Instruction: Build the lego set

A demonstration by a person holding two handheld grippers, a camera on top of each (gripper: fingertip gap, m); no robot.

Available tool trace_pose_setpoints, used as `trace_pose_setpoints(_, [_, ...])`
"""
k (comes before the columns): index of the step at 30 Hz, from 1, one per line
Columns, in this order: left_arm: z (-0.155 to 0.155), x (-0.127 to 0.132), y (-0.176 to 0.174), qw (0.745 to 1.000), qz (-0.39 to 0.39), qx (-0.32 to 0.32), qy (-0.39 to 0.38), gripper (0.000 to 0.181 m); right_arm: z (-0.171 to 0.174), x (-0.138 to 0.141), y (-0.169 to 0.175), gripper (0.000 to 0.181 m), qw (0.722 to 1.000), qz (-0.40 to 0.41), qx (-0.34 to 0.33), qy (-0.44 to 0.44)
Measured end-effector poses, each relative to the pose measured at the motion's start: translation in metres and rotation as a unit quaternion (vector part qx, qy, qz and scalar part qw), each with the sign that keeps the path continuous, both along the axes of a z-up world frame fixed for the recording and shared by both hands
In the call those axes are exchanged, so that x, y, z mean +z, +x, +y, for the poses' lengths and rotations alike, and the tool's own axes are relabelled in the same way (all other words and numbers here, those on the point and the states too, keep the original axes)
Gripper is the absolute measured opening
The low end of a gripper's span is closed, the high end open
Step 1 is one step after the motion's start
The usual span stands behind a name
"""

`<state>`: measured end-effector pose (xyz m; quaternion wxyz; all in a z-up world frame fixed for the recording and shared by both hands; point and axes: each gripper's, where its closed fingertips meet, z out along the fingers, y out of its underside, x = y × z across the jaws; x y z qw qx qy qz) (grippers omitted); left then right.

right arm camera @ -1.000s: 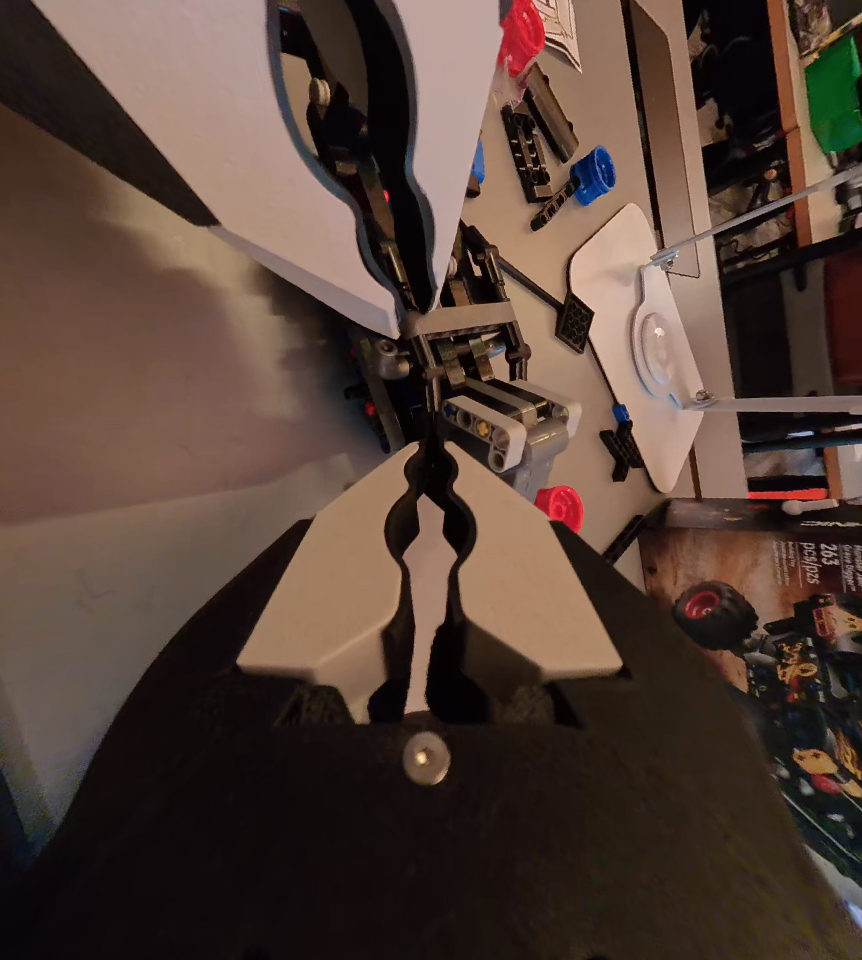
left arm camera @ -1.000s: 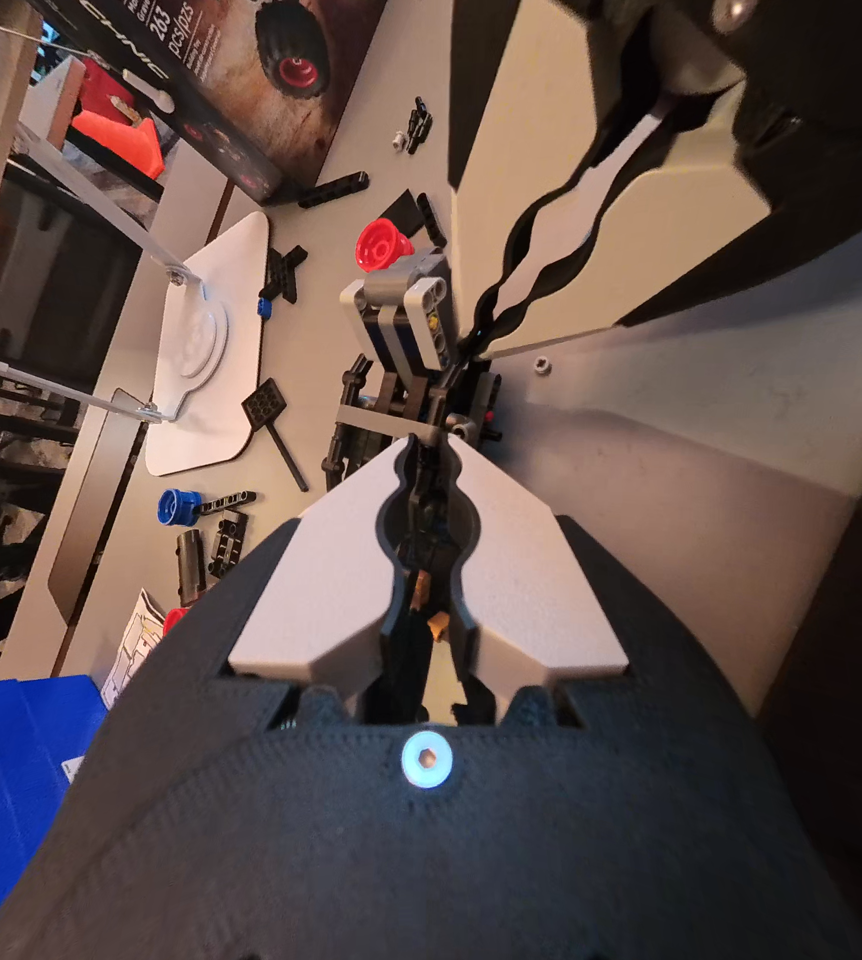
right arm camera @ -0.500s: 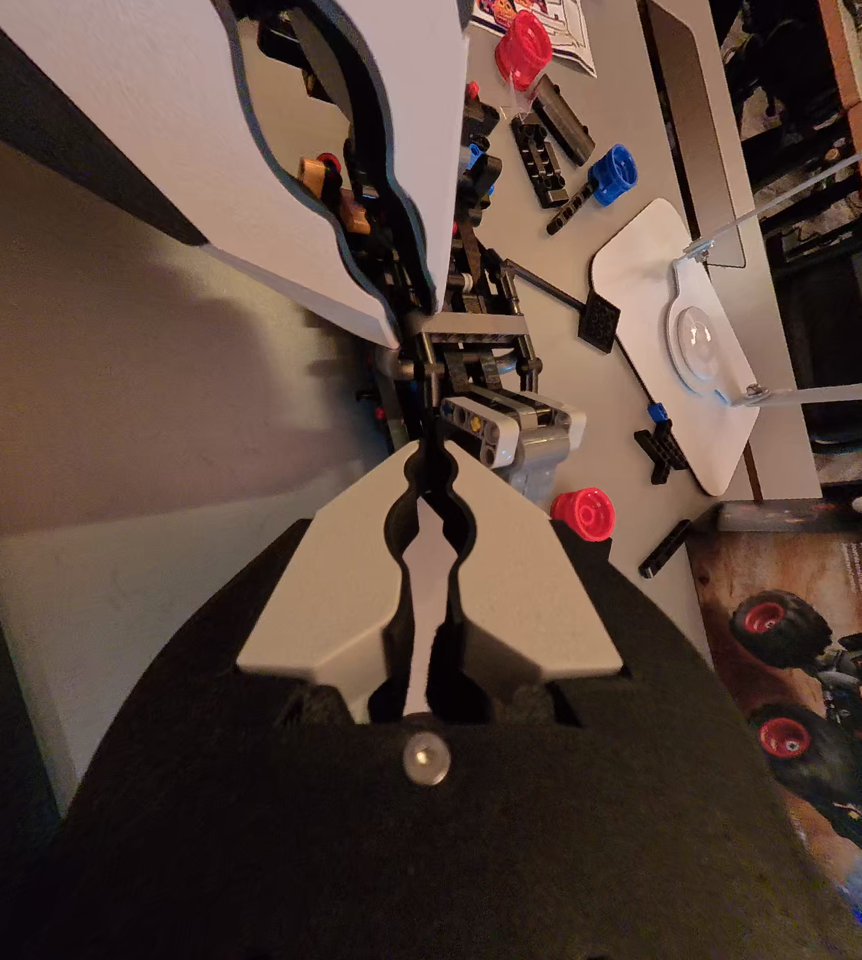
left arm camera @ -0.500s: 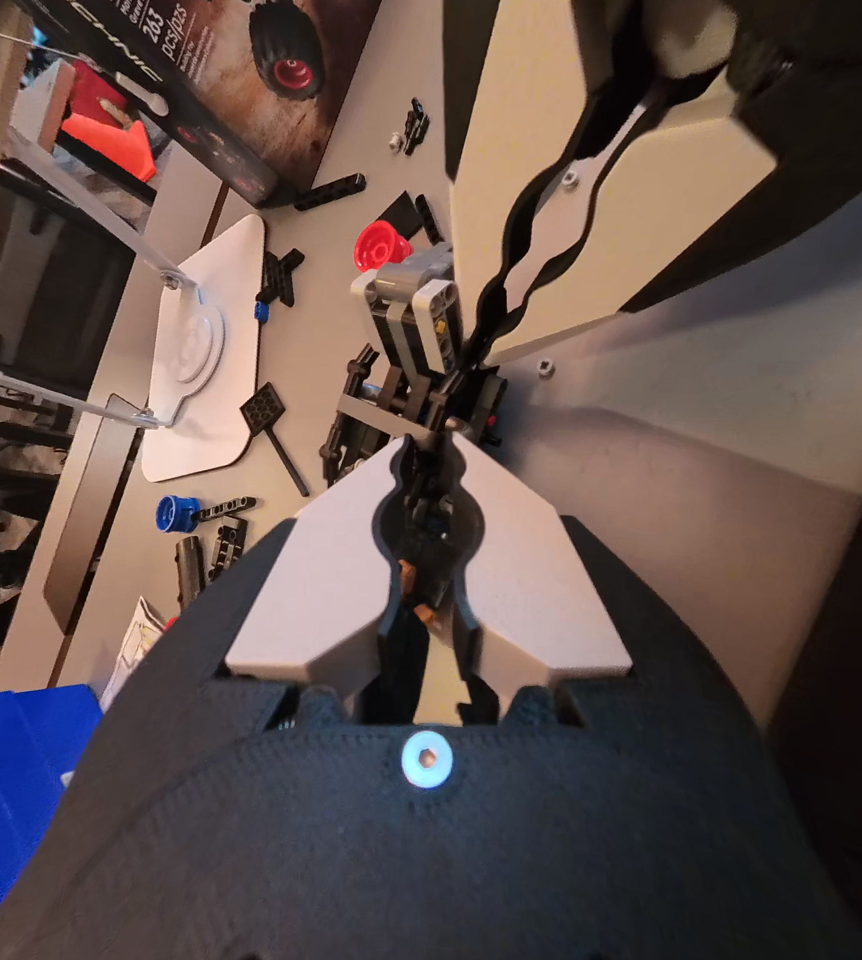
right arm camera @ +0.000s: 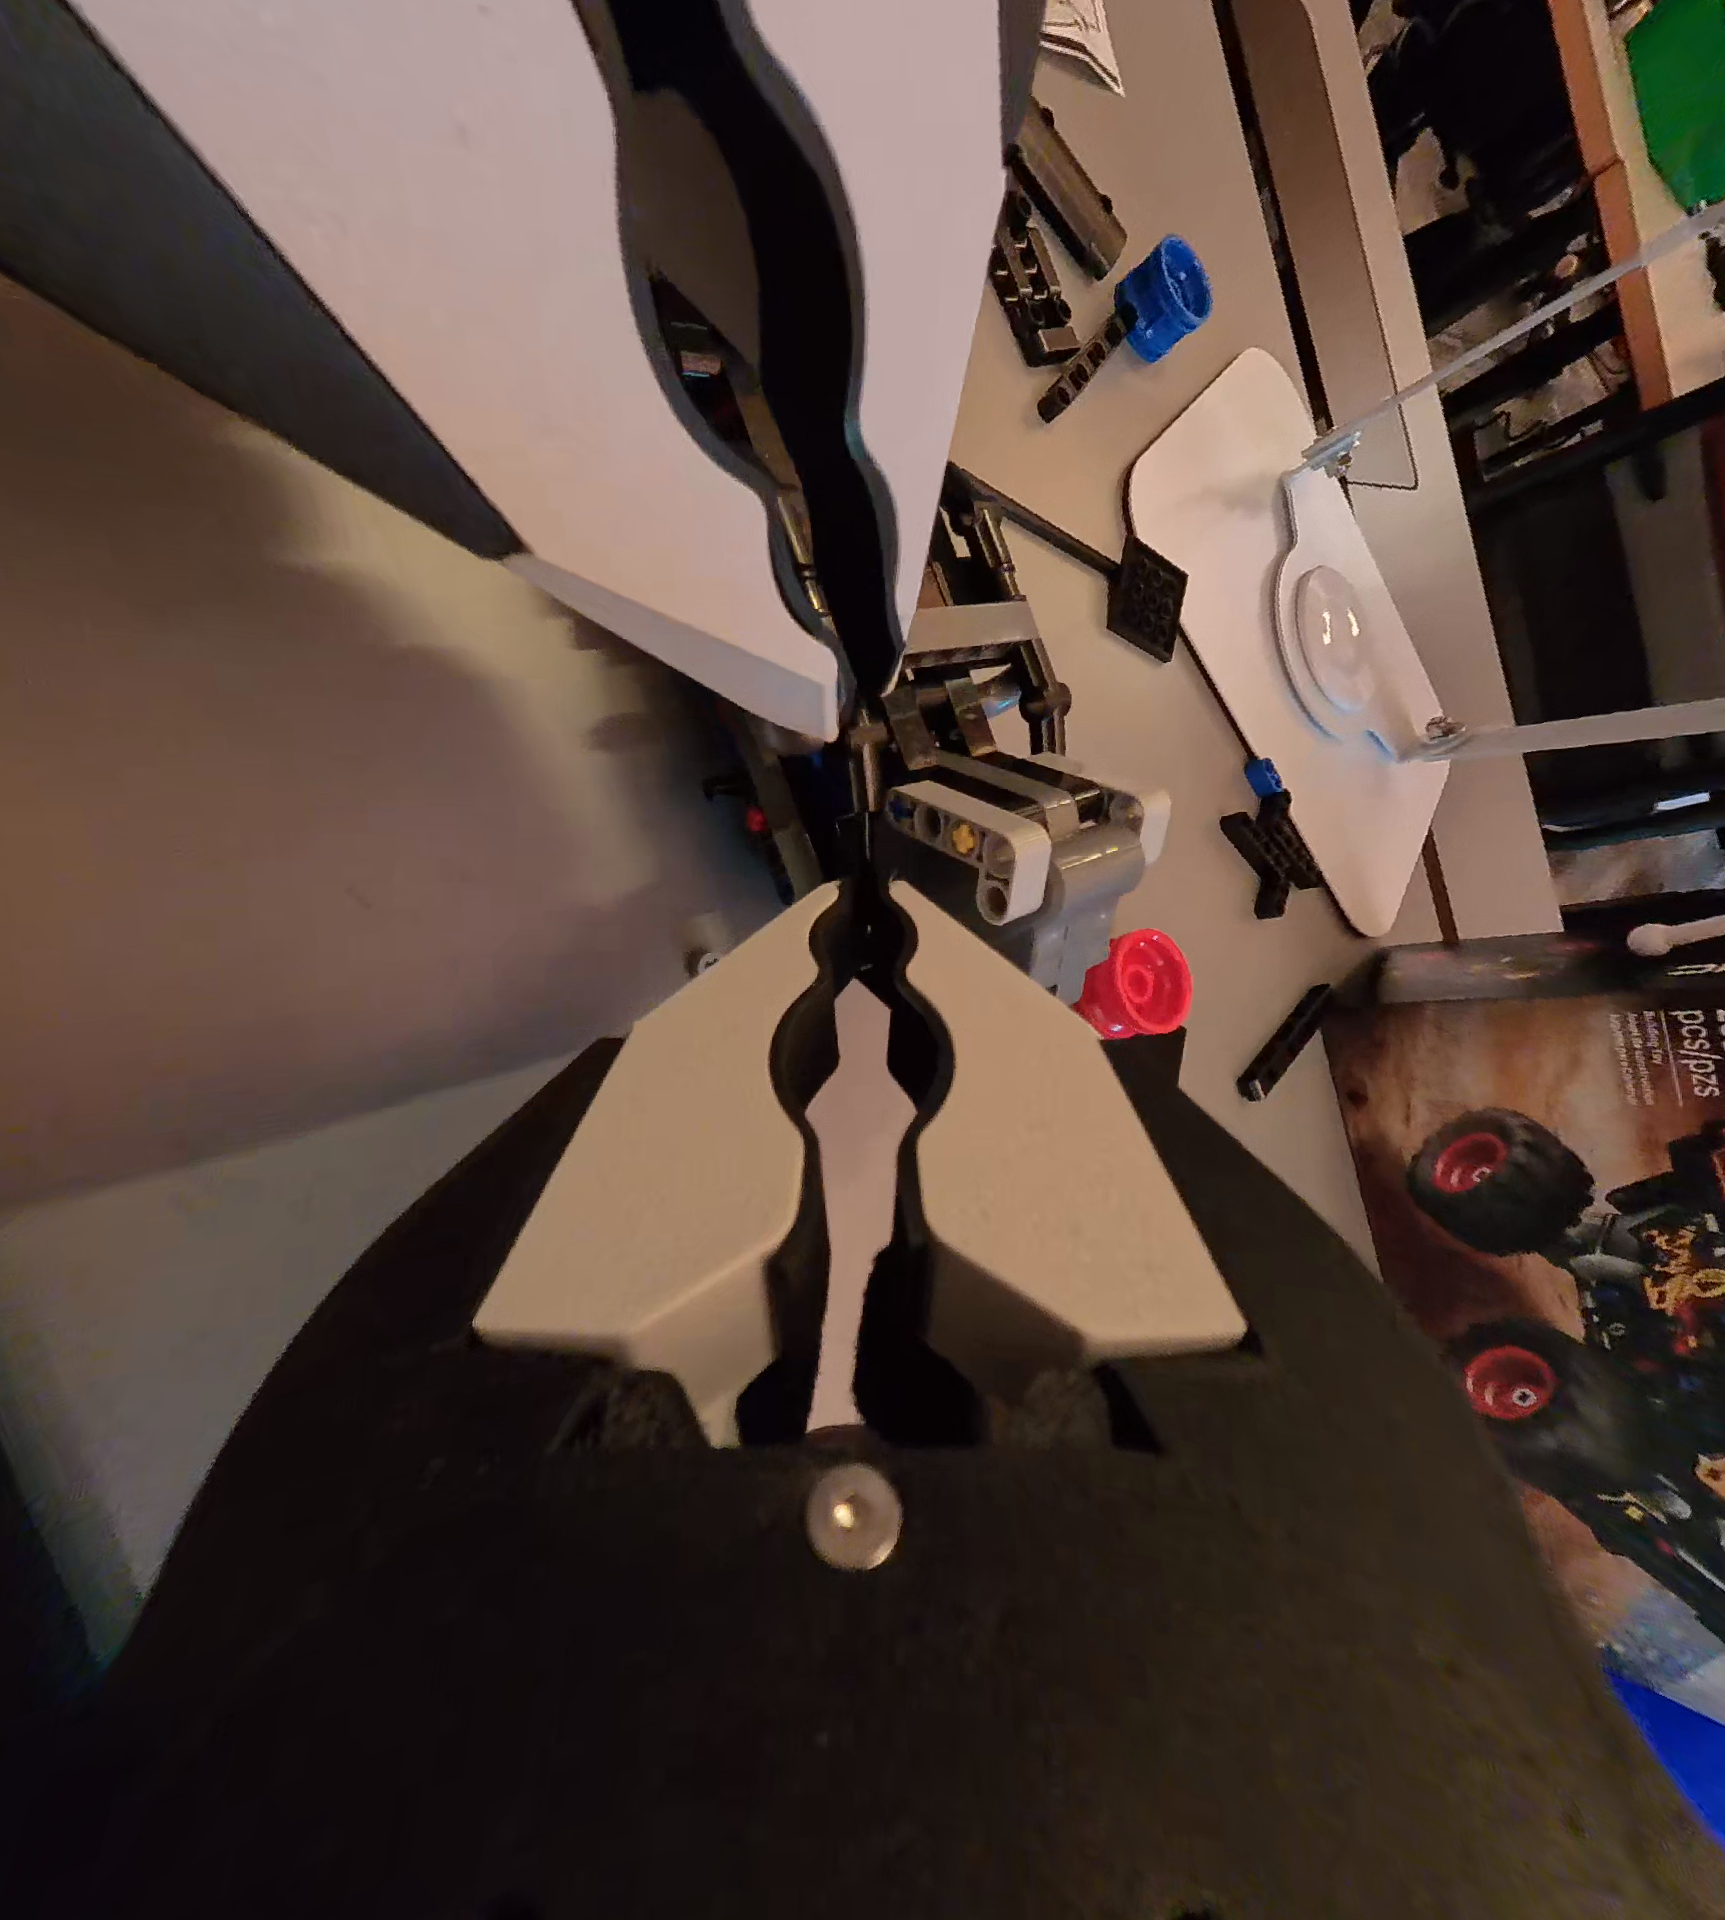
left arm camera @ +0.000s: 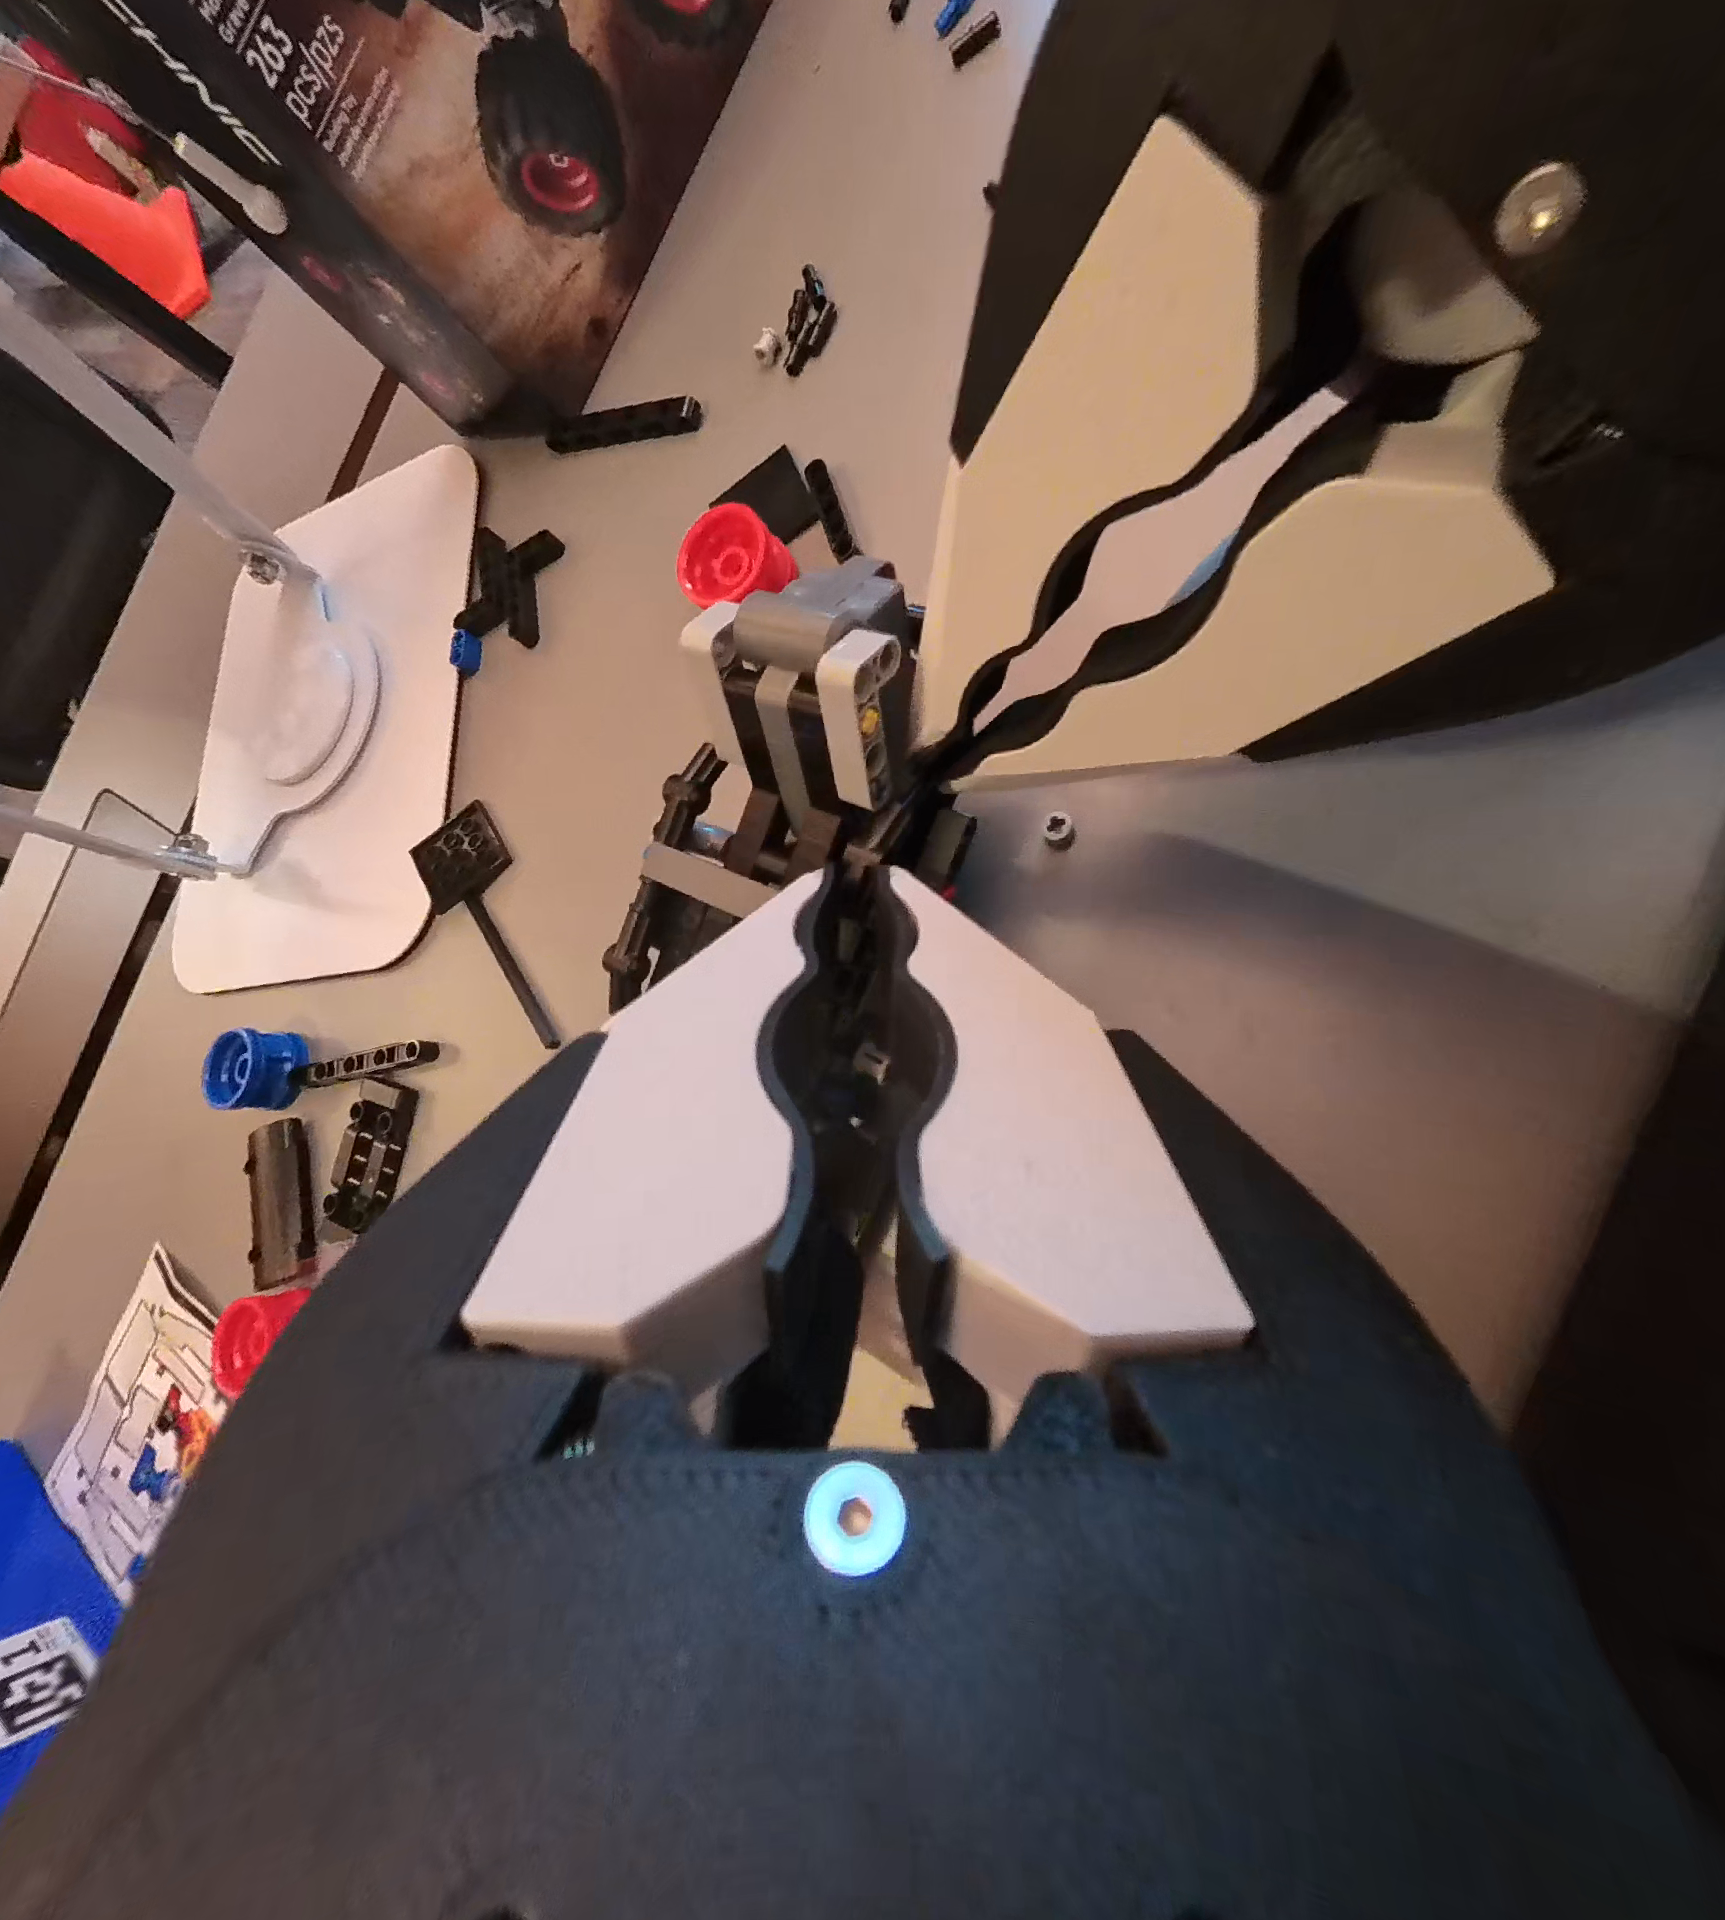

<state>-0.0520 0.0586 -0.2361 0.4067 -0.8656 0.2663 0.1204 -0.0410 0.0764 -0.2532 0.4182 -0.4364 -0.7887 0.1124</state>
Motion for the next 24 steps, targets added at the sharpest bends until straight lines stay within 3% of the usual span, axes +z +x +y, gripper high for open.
trace_pose_setpoints(11, [0.003, 0.000, -0.001, 1.000, -0.004, -0.003, 0.004, 0.002, 0.001, -0.003, -0.006, 0.000, 0.999, 0.003, 0.010, -0.032])
trace_pose_setpoints(24, [0.003, -0.001, -0.003, 1.000, -0.017, -0.010, -0.001, 0.001, 0.003, -0.003, -0.013, 0.000, 0.995, 0.020, 0.076, -0.067])
